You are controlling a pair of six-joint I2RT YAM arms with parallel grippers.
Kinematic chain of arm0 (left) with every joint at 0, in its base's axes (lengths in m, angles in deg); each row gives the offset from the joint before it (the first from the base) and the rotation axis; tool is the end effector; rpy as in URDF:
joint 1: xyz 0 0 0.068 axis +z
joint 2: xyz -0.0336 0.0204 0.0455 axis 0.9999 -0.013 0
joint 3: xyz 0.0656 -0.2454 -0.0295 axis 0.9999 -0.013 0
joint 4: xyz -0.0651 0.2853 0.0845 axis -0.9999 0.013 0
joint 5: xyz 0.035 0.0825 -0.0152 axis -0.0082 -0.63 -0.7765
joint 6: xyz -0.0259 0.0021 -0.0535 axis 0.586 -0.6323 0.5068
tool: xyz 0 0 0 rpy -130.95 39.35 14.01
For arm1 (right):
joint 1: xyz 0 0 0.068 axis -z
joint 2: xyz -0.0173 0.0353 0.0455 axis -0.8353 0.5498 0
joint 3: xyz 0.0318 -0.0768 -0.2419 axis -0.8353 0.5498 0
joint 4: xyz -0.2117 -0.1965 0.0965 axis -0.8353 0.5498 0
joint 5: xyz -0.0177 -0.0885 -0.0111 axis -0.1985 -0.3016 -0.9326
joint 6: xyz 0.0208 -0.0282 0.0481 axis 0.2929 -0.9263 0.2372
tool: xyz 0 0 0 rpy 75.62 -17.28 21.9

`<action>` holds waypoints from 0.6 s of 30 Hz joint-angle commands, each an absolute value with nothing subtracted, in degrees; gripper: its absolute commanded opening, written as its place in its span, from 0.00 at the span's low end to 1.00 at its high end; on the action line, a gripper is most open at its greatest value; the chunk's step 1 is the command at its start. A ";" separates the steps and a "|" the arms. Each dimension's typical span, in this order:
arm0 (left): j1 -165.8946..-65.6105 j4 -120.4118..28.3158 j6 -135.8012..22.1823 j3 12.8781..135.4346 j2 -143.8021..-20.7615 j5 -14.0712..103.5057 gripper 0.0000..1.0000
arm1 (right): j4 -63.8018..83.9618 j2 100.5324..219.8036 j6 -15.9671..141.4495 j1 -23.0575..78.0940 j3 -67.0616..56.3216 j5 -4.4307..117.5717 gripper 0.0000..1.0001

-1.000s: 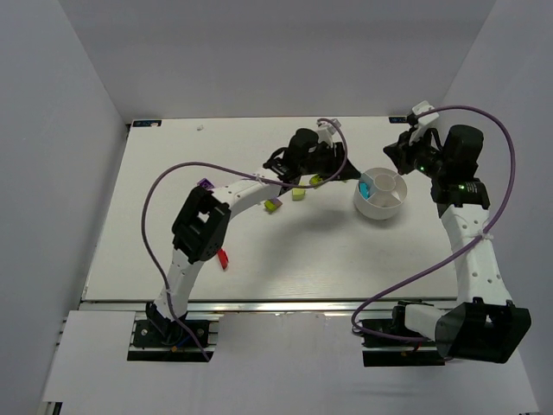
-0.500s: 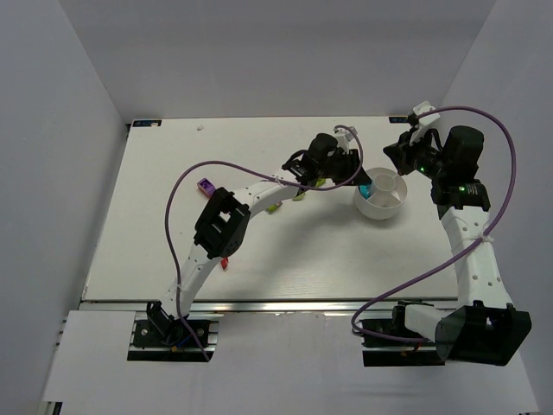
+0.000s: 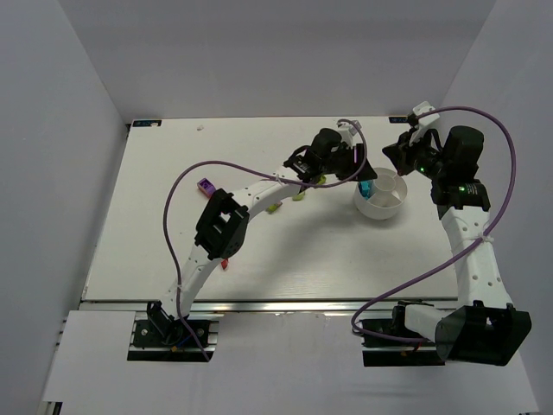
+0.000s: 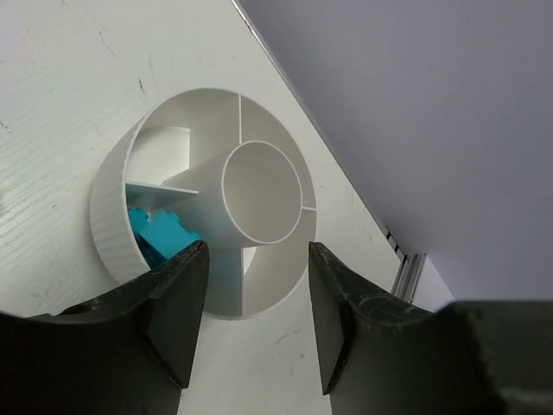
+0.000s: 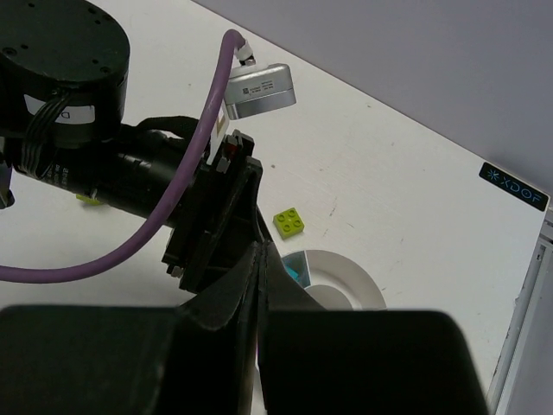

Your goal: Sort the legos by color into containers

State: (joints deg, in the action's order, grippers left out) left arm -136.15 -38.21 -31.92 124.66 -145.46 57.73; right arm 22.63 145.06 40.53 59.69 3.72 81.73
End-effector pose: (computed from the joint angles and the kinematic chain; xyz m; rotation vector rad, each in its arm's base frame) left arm 0.4033 -0.4541 0.2122 0.4676 2.1131 -1.2705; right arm 0.3184 0.0067 0.3774 -0.5870 1.6624 0.2781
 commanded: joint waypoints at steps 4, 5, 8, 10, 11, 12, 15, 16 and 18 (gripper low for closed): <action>-135.23 -34.02 -33.41 126.01 -141.72 50.90 0.46 | 20.12 143.51 40.81 59.98 3.99 82.15 0.00; -133.48 -33.84 -32.02 120.43 -138.57 48.96 0.25 | 19.68 143.69 40.98 59.98 3.82 82.15 0.06; -130.06 -36.02 -29.29 109.38 -131.12 46.13 0.08 | 19.59 144.21 40.99 59.98 3.56 83.55 0.22; -124.37 -40.31 -28.84 92.81 -118.68 44.46 0.13 | 23.34 148.84 37.32 59.81 0.42 88.44 0.56; -123.36 -40.51 -29.10 89.39 -112.93 43.32 0.22 | 27.90 150.70 36.08 59.64 -1.00 90.74 0.64; -122.57 -39.91 -29.45 84.22 -110.44 42.35 0.34 | 31.16 155.85 34.41 59.11 -3.10 91.20 0.68; -120.19 -35.53 -32.70 77.69 -102.10 39.19 0.64 | 46.06 168.76 24.58 54.12 -14.87 87.53 0.89; -119.32 -34.38 -33.84 76.10 -100.23 38.40 0.71 | 49.27 172.30 20.90 51.14 -21.60 84.90 0.89; -118.26 -32.44 -34.11 72.58 -94.63 37.43 0.72 | 52.63 180.90 19.98 48.66 -27.44 75.59 0.89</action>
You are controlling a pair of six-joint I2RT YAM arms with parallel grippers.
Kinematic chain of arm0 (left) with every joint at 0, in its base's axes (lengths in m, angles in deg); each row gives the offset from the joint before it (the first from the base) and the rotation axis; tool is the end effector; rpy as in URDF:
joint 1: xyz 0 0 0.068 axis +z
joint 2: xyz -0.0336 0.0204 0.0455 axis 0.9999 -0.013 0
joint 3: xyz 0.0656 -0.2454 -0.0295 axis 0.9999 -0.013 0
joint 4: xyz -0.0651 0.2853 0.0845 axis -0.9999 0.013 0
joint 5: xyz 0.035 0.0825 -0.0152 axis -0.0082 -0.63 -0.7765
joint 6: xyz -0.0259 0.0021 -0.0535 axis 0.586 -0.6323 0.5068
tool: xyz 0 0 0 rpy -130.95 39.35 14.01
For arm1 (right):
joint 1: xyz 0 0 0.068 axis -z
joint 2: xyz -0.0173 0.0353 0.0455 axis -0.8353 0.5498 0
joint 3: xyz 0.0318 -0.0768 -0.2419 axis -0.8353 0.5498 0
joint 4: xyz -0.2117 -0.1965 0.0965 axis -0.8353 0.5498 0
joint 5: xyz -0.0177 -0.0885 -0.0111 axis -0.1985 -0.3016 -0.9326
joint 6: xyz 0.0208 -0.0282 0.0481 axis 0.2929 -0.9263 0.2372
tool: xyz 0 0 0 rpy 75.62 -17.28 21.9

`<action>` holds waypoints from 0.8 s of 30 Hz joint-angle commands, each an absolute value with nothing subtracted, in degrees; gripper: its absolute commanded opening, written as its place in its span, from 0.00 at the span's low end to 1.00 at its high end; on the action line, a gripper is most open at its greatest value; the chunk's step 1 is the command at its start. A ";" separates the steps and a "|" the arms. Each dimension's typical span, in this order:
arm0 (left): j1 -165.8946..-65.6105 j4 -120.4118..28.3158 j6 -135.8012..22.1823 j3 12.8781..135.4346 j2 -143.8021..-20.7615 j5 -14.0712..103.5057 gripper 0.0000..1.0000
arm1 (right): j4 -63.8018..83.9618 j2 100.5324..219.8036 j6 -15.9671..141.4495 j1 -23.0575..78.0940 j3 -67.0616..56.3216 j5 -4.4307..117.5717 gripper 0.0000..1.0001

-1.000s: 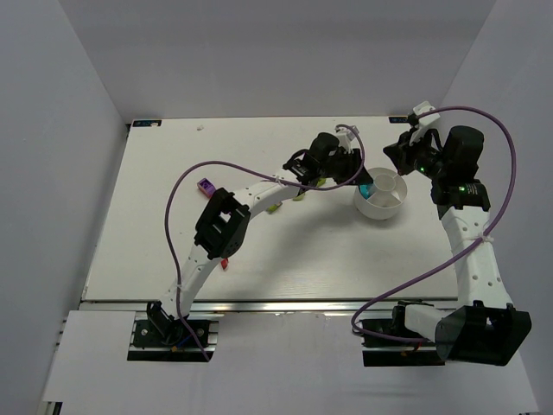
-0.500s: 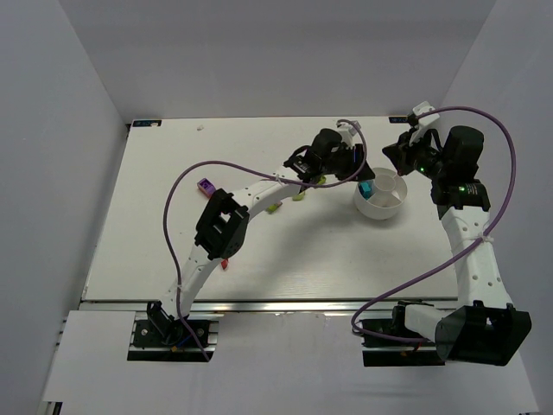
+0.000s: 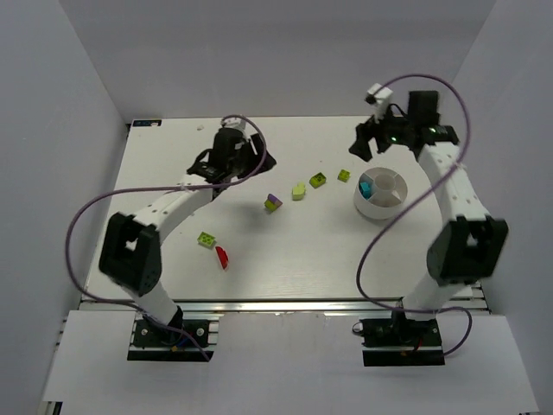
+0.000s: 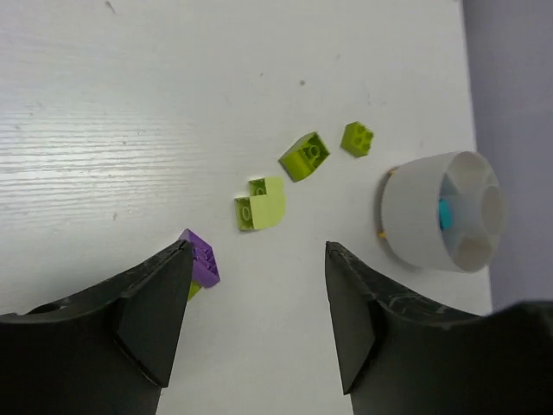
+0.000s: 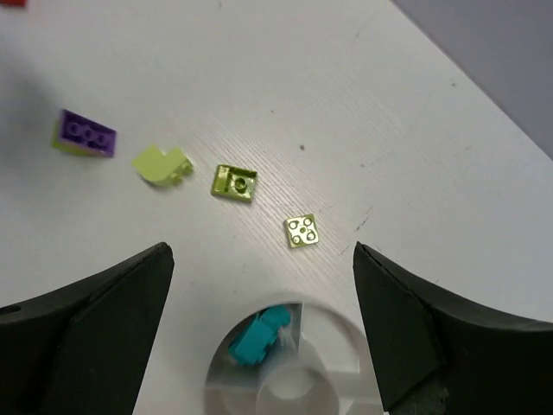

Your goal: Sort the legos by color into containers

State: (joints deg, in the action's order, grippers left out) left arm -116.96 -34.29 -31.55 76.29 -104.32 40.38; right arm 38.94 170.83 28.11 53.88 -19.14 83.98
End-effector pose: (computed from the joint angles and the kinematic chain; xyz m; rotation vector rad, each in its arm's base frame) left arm 0.3894 -0.2079 0.2350 -0.1362 2.2279 -0.7143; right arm 0.4118 0.0450 0.3501 -0.8693 1.8423 0.3763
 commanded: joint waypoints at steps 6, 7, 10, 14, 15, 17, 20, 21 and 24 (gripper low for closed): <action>-115.09 -30.76 -30.69 58.60 -81.07 32.78 0.74 | 63.17 201.91 16.47 43.29 -51.67 61.15 0.89; -114.83 -30.50 -30.34 55.98 -77.49 31.98 0.76 | 65.45 204.05 15.85 42.50 -53.99 60.28 0.89; -114.74 -29.18 -29.37 53.06 -71.68 29.00 0.79 | 66.44 209.25 13.57 41.44 -57.53 56.32 0.86; -114.57 -27.77 -28.75 50.24 -67.27 26.18 0.83 | 65.30 211.62 11.63 41.18 -55.60 53.15 0.83; -114.57 -27.16 -28.66 49.80 -66.82 25.74 0.83 | 64.69 211.89 11.19 41.18 -54.99 52.80 0.82; -114.57 -26.55 -28.49 49.62 -66.38 25.12 0.83 | 63.89 211.89 9.97 41.09 -53.23 52.53 0.82; -114.57 -26.45 -28.14 49.19 -66.55 25.64 0.83 | 64.50 212.50 8.12 41.18 -52.69 53.06 0.82; -114.57 -26.54 -28.05 49.10 -66.99 25.82 0.84 | 64.77 213.11 7.68 41.18 -52.69 53.15 0.80; -114.57 -26.81 -27.96 48.92 -67.78 26.43 0.84 | 65.56 214.52 6.36 41.18 -52.52 53.50 0.77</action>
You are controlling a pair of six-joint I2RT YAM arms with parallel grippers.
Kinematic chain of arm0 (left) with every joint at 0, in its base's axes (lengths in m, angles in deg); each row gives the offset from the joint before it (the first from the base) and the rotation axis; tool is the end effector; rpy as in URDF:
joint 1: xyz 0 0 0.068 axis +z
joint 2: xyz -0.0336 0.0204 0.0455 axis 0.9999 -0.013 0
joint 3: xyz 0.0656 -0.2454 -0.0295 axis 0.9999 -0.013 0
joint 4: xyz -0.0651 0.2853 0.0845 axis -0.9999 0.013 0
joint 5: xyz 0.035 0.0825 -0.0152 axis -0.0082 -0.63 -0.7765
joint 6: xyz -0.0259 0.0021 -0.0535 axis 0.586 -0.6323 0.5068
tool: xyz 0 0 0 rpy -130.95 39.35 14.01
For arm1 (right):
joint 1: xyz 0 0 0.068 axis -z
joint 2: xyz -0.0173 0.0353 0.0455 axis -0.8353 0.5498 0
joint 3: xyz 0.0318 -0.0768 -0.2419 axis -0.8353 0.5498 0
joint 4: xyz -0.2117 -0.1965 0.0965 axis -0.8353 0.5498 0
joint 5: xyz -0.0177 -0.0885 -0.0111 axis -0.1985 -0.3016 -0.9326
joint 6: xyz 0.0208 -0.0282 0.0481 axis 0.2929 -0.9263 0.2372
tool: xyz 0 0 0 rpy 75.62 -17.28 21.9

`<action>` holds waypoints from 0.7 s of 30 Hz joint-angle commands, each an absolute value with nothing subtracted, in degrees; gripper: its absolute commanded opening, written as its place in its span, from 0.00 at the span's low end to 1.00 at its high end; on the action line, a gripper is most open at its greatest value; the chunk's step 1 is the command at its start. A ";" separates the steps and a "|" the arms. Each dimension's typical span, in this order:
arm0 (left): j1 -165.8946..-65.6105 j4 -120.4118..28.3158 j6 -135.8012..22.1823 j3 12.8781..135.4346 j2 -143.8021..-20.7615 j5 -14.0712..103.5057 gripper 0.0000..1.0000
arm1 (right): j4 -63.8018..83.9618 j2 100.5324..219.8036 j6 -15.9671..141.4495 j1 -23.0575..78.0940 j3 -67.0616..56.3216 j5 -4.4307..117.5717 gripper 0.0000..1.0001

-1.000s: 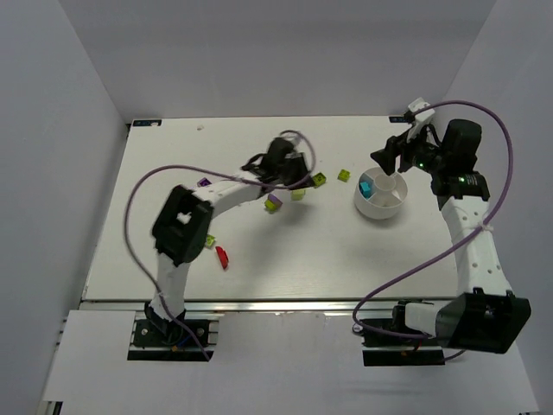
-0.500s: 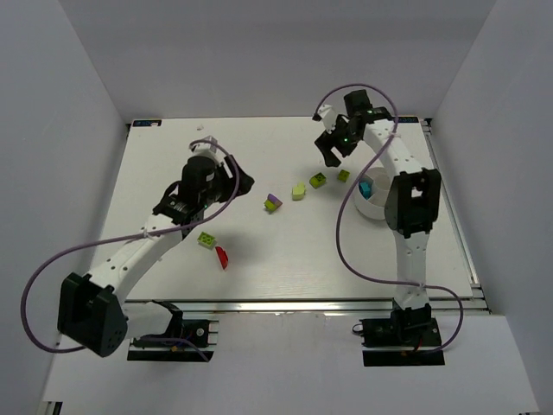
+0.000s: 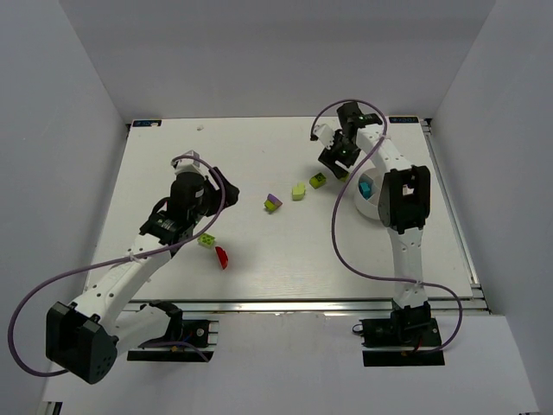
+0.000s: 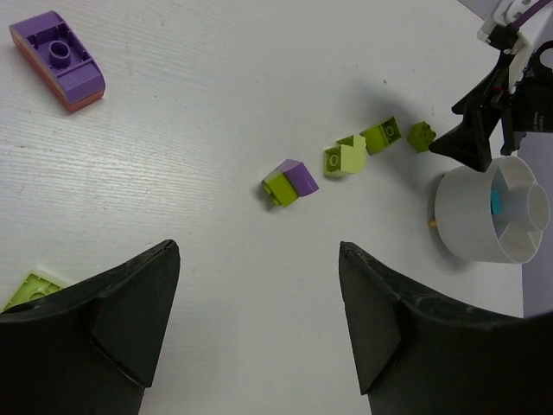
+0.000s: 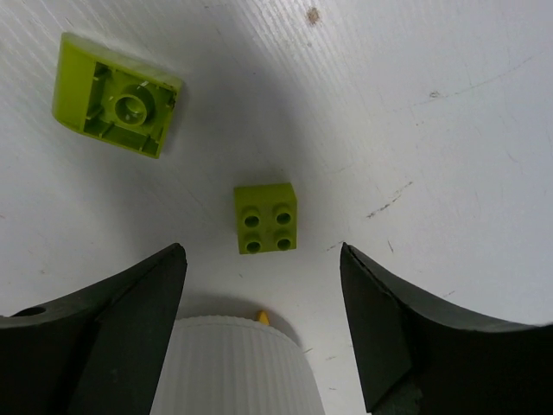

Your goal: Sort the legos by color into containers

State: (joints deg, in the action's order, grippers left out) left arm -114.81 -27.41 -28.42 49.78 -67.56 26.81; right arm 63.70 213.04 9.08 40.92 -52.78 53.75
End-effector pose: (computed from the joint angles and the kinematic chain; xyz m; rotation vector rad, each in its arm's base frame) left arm 0.2719 -0.1220 0.2644 -0.3690 2.0864 -0.5187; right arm 0.5160 0.1491 0.1882 -1.4239 2.2950 -0.0503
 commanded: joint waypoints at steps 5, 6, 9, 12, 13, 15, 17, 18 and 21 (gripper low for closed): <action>-114.57 -26.89 -28.05 49.10 -68.05 26.61 0.83 | 65.56 216.54 5.74 41.35 -52.52 53.24 0.71; -114.57 -26.89 -28.05 49.10 -68.05 26.61 0.83 | 65.30 216.64 5.65 41.35 -52.35 53.15 0.71; -114.57 -26.89 -27.52 48.75 -67.78 26.79 0.83 | 63.45 216.81 5.48 41.61 -51.38 52.01 0.71; -114.57 -27.16 -27.26 48.39 -67.26 26.96 0.83 | 62.40 216.81 5.22 41.97 -51.20 52.18 0.68; -114.57 -27.24 -27.17 48.39 -67.17 27.05 0.83 | 62.31 216.90 5.13 41.97 -51.11 52.36 0.67; -114.57 -27.33 -27.08 48.22 -66.91 27.14 0.83 | 62.48 216.55 4.69 42.14 -50.85 53.41 0.58; -114.57 -27.68 -26.99 48.22 -66.90 27.31 0.83 | 62.66 215.50 3.64 42.14 -50.15 55.51 0.45; -114.57 -27.86 -26.91 48.04 -66.73 27.49 0.83 | 62.75 215.06 3.28 42.14 -49.80 56.57 0.38; -114.57 -28.82 -26.82 47.69 -66.73 28.19 0.83 | 61.78 211.55 2.93 42.14 -47.43 61.04 0.16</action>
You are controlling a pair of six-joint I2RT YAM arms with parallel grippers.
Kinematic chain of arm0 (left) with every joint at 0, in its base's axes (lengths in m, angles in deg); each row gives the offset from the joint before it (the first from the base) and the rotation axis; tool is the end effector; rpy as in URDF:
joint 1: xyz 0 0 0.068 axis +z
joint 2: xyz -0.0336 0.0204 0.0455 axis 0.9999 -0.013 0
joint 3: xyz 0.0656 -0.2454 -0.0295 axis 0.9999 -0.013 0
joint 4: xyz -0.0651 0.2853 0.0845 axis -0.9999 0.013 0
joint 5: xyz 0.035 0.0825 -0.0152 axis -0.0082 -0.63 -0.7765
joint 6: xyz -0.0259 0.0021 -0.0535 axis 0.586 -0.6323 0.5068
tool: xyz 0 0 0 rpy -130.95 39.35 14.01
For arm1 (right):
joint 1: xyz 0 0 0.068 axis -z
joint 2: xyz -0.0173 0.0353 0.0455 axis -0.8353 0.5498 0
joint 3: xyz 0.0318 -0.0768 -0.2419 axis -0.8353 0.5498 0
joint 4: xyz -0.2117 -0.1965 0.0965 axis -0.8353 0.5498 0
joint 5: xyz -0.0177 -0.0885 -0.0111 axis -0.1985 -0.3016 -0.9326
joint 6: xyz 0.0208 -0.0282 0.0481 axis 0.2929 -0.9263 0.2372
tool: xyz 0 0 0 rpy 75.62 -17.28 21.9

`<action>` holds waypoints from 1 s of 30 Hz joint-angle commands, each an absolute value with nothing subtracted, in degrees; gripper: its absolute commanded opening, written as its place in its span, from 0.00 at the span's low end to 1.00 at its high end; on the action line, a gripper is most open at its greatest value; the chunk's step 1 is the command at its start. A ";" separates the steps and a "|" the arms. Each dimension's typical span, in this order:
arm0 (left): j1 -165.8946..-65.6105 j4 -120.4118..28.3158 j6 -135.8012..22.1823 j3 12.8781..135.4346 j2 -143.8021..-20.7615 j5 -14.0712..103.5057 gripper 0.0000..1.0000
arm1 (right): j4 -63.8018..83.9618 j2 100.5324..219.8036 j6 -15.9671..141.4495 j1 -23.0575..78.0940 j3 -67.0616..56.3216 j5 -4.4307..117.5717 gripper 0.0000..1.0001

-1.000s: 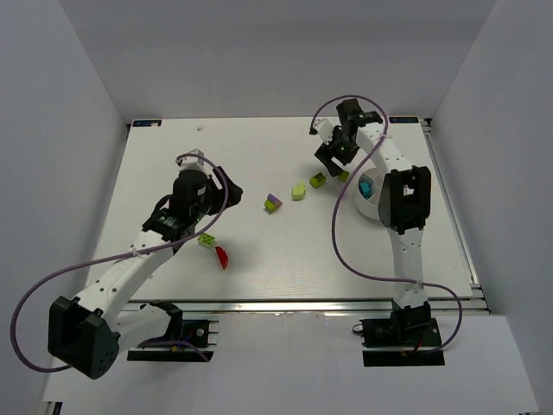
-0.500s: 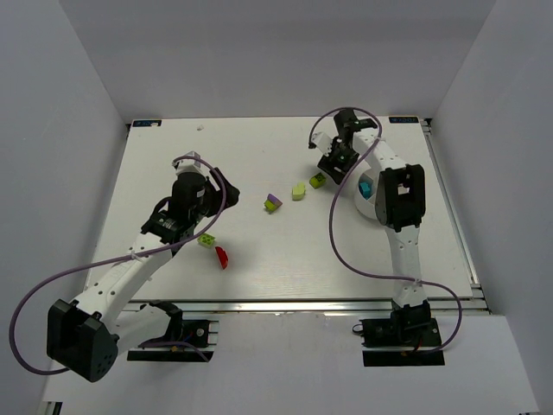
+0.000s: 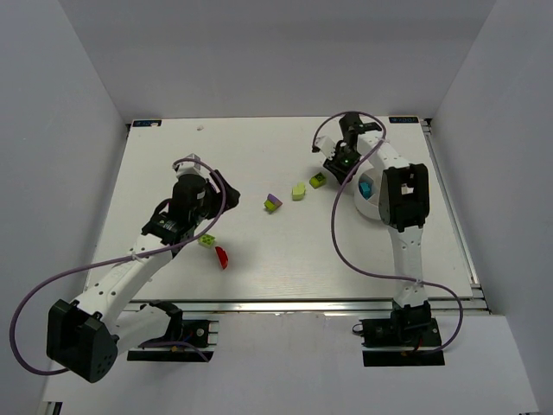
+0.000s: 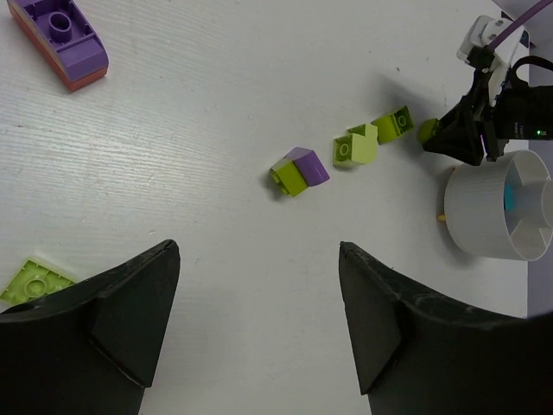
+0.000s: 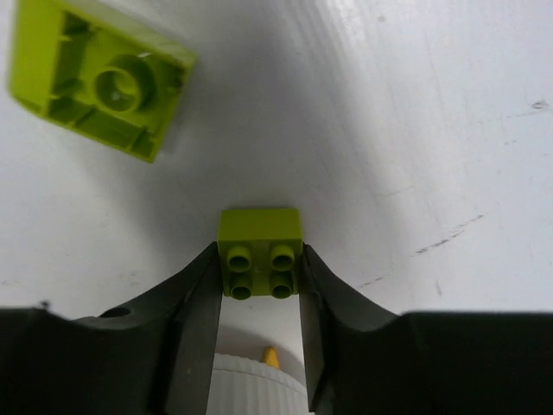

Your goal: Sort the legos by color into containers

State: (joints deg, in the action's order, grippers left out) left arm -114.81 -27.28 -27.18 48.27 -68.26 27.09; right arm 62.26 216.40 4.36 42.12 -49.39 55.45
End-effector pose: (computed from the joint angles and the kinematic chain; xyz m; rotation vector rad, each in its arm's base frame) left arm 0.2716 -0.1220 0.2503 -0.3916 2.1250 -0.5138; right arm 0.5171 0.1391 0.1390 -1.5400 2.3172 -0.0021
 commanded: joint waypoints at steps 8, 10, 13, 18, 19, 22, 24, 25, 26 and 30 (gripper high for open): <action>-114.57 -32.33 -26.11 46.72 -67.17 30.39 0.83 | 50.02 196.00 20.62 43.90 -39.16 73.35 0.00; -114.57 -33.13 -26.03 46.20 -67.52 31.35 0.83 | 48.95 194.23 26.02 45.47 -38.81 73.28 0.00; -114.57 -34.27 -25.85 45.67 -67.70 32.06 0.83 | 48.33 192.03 35.34 46.80 -37.76 68.11 0.00; -114.57 -35.77 -25.67 44.27 -67.70 32.85 0.83 | 48.77 188.78 42.91 48.99 -33.54 55.88 0.00; -114.57 -35.86 -25.67 44.09 -67.78 32.94 0.83 | 48.77 188.25 43.44 49.43 -32.23 55.70 0.00; -114.57 -36.73 -25.67 44.00 -68.31 33.55 0.83 | 49.47 187.54 44.85 50.67 -31.51 55.52 0.00; -114.57 -36.91 -25.76 44.26 -68.92 33.99 0.83 | 49.91 187.46 45.38 51.28 -31.34 55.52 0.00; -114.57 -37.17 -25.76 44.35 -69.01 34.08 0.83 | 49.83 187.37 45.55 51.37 -31.16 55.61 0.00; -114.57 -37.26 -25.76 44.35 -69.10 34.17 0.83 | 49.91 187.37 45.99 51.46 -30.73 55.61 0.00; -114.57 -37.53 -25.59 44.26 -69.45 34.52 0.83 | 50.18 187.98 46.52 51.90 -29.76 55.61 0.00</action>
State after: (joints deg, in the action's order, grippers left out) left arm -114.81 -36.22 -25.87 44.44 -69.46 33.41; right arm 50.06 188.75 44.51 51.56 -30.59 56.31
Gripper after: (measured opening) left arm 0.829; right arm 0.421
